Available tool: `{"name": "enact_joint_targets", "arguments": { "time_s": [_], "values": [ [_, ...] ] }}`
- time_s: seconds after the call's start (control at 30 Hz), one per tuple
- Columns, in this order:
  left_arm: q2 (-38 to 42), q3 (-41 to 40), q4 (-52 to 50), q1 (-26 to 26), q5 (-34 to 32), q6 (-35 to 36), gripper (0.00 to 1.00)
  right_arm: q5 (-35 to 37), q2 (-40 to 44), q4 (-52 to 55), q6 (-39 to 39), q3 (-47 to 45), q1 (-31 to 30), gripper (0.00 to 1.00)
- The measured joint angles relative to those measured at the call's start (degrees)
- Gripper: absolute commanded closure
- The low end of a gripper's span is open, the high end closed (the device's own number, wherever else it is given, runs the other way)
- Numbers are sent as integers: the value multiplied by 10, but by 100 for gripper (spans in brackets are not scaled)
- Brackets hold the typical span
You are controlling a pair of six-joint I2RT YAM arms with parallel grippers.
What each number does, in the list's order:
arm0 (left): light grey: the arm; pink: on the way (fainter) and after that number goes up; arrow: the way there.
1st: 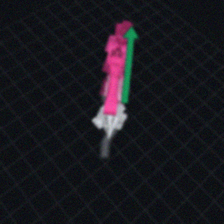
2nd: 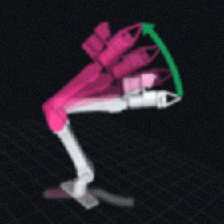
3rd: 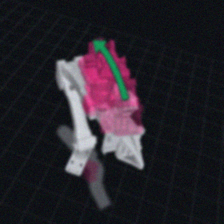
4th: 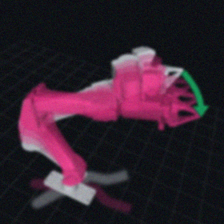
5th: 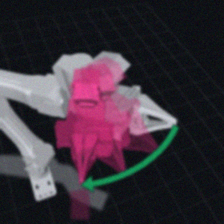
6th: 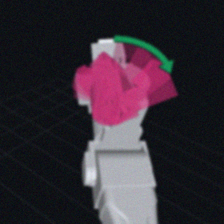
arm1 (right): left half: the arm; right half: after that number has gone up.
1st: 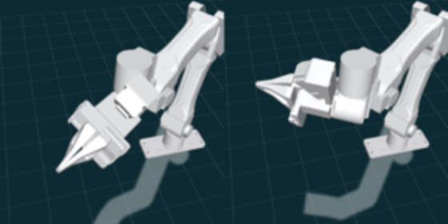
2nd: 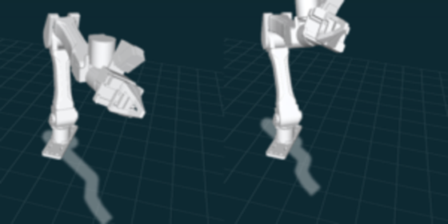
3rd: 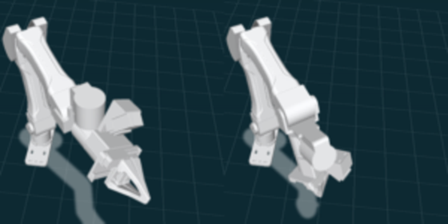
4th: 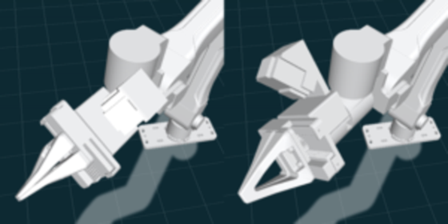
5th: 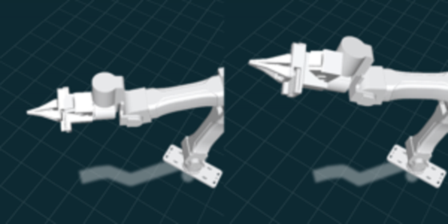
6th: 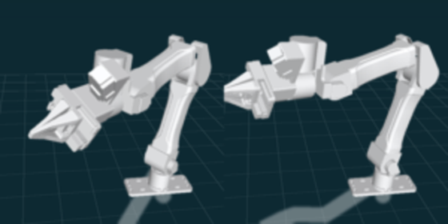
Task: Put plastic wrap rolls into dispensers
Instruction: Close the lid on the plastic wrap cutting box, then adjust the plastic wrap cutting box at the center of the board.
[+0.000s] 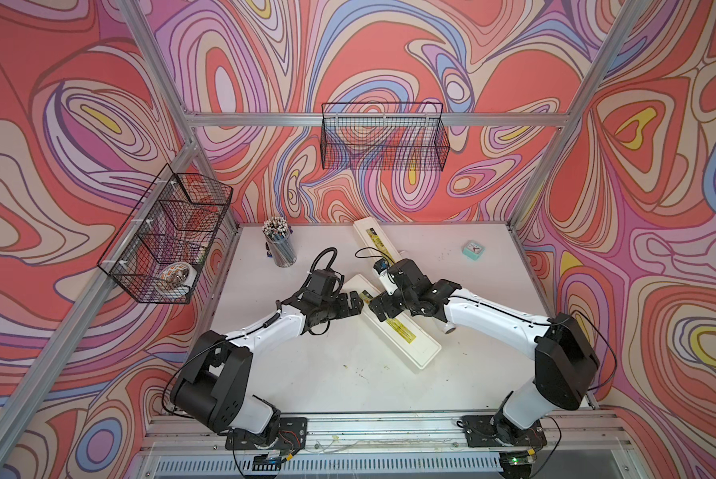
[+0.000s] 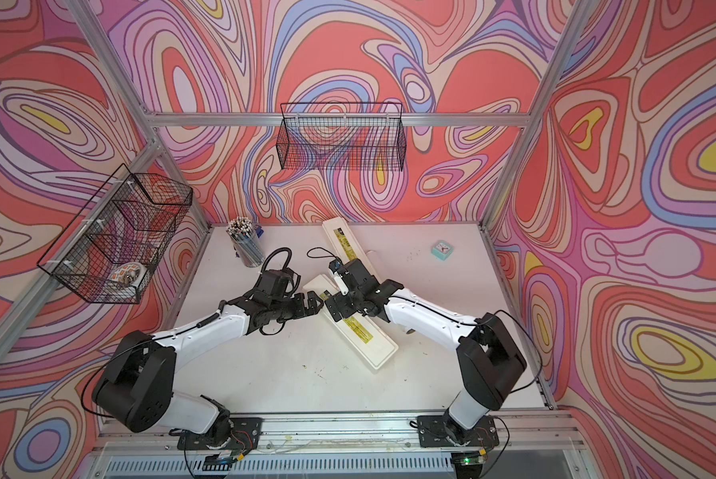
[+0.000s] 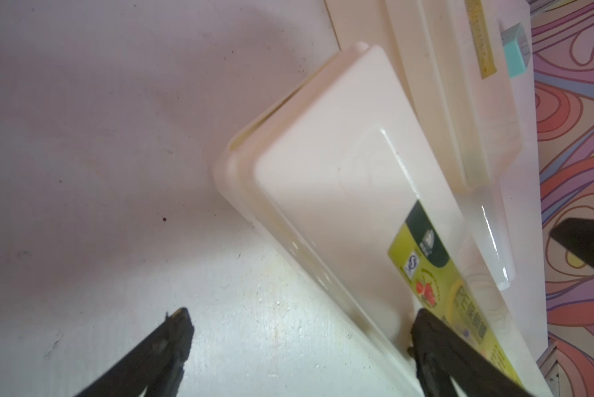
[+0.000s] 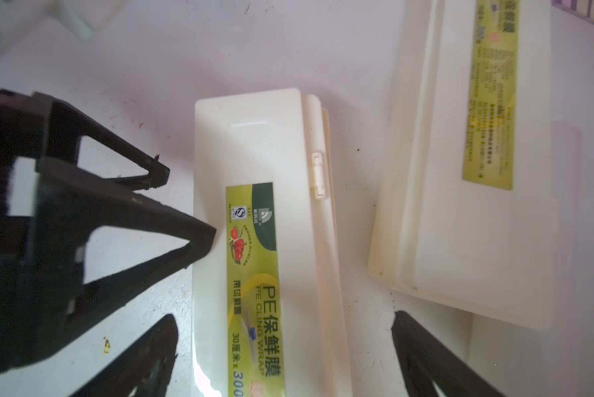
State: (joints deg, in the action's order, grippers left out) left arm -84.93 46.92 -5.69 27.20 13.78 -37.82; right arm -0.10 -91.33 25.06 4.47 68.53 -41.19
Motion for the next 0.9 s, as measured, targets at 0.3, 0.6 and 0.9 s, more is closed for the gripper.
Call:
{"name": "enact_joint_targets", "arguments": {
  "time_s": [0.3,0.6,0.9],
  "values": [
    [-32,7,42,12,10,-11,1,-75,54,10,50,-90,49,5],
    [-64,7,88,17,32,-41,2,-146,120,-28,136,-220,71,9],
    [-94,19,115,21,49,-59,2,-188,107,-109,190,-252,81,16]
  ]
}}
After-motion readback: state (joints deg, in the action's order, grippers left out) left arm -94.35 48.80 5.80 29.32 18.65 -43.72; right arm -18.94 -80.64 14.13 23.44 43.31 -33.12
